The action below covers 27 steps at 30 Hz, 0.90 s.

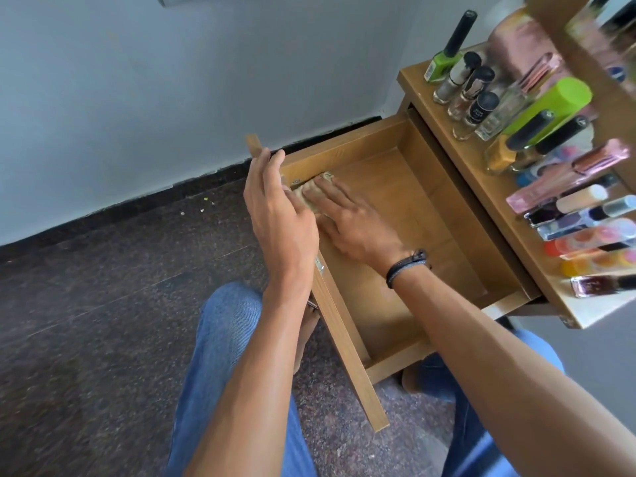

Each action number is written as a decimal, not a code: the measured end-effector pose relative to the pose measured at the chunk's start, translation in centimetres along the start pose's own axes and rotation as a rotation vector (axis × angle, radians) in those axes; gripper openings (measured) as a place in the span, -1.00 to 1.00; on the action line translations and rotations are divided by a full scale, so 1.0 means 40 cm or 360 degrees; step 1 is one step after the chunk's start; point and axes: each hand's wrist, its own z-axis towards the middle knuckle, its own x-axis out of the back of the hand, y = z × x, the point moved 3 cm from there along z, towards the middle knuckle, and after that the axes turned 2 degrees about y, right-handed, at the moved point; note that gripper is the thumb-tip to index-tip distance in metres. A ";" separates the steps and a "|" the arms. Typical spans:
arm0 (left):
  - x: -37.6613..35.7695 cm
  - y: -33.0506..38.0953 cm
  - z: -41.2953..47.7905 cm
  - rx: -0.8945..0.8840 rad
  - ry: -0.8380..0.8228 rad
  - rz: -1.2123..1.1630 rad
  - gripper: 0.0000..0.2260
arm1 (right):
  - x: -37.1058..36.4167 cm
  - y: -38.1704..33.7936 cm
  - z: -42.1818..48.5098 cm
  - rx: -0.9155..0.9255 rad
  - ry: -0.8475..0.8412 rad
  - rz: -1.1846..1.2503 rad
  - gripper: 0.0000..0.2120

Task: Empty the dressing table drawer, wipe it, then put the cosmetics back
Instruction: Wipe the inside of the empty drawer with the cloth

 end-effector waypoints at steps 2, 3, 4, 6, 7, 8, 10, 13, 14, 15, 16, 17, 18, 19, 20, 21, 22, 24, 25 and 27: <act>-0.001 0.000 0.001 -0.0008 -0.0014 0.0023 -0.54 | 0.026 0.038 0.002 -0.0036 -0.0013 0.0002 -0.53; -0.001 0.001 0.001 -0.0009 -0.0015 0.0025 -0.54 | 0.044 0.059 -0.002 -0.0071 0.0037 0.0020 -0.54; 0.000 0.003 0.000 -0.0002 -0.0018 0.0024 -0.54 | 0.063 0.084 -0.007 -0.0136 0.0106 0.0050 -0.55; 0.001 0.006 -0.002 0.0024 -0.0029 0.0022 -0.54 | 0.098 0.136 -0.017 -0.0316 0.0241 0.0099 -0.55; 0.001 0.008 -0.003 0.0032 -0.0029 0.0017 -0.54 | 0.108 0.156 -0.017 -0.0384 0.0284 0.0101 -0.54; 0.002 0.010 -0.003 0.0036 -0.0027 0.0013 -0.53 | 0.113 0.166 -0.017 -0.0439 0.0302 0.0097 -0.53; 0.001 0.009 -0.002 0.0036 -0.0018 0.0008 -0.53 | 0.103 0.161 -0.013 -0.0504 0.0286 0.0072 -0.51; -0.001 0.002 -0.001 0.0031 -0.0006 -0.0004 -0.53 | 0.065 0.096 -0.012 -0.0422 0.0253 0.0071 -0.51; -0.001 0.002 0.000 0.0031 -0.0006 -0.0004 -0.53 | 0.049 0.065 -0.010 -0.0366 0.0238 0.0080 -0.52; -0.001 0.003 0.000 0.0034 -0.0007 -0.0001 -0.53 | 0.033 0.032 -0.009 -0.0328 0.0222 0.0085 -0.53; 0.000 0.005 0.000 0.0041 -0.0008 0.0001 -0.53 | 0.015 0.004 -0.005 -0.0307 0.0208 0.0074 -0.53; 0.001 0.007 0.001 0.0052 -0.0007 0.0000 -0.53 | 0.001 -0.023 -0.003 -0.0291 0.0198 0.0031 -0.53; 0.002 0.010 0.001 0.0063 -0.0007 0.0001 -0.53 | -0.013 -0.044 -0.001 -0.0270 0.0185 -0.0026 -0.51; 0.003 0.012 0.001 0.0073 -0.0009 0.0002 -0.53 | -0.022 -0.060 -0.001 -0.0241 0.0166 -0.0081 -0.50; 0.004 0.013 0.001 0.0078 -0.0012 0.0004 -0.53 | -0.027 -0.068 0.000 -0.0223 0.0149 -0.0111 -0.49; 0.004 0.014 0.001 0.0079 -0.0015 0.0003 -0.53 | -0.029 -0.070 0.002 -0.0214 0.0133 -0.0117 -0.48; 0.004 0.014 0.001 0.0076 -0.0018 0.0001 -0.54 | -0.029 -0.069 0.002 -0.0210 0.0125 -0.0110 -0.48; 0.005 0.014 0.002 0.0065 -0.0019 0.0002 -0.54 | -0.029 -0.067 0.001 -0.0194 0.0107 -0.0078 -0.48; 0.005 0.014 0.003 0.0064 -0.0019 0.0003 -0.53 | -0.028 -0.069 -0.004 -0.0181 0.0102 -0.0047 -0.48; 0.004 0.014 0.004 0.0058 -0.0014 0.0005 -0.53 | -0.028 -0.069 -0.026 -0.0174 0.0088 0.0058 -0.49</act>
